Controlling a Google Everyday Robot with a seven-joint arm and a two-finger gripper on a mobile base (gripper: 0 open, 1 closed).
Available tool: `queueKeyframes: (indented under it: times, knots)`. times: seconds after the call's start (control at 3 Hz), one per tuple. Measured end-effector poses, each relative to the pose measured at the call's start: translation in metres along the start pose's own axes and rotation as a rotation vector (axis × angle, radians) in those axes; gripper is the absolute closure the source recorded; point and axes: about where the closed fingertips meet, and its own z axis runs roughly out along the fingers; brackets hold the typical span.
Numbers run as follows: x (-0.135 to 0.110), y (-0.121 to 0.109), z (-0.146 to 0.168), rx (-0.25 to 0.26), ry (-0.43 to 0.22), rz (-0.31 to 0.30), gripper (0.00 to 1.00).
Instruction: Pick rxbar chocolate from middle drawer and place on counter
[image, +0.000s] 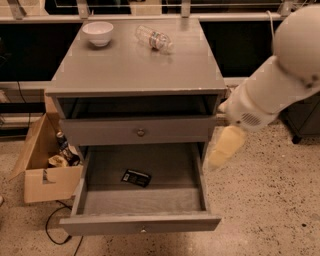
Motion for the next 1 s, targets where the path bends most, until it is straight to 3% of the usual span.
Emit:
queueKeyframes:
  times: [0.33, 0.67, 1.0]
  knots:
    - [-0.013, -0.010, 0.022, 0.037, -0.050, 0.013, 0.00]
    - [-0.013, -0.010, 0.022, 0.037, -0.050, 0.013, 0.00]
    - [-0.002, -0.014, 0.082, 0.039, -0.076, 0.039, 0.00]
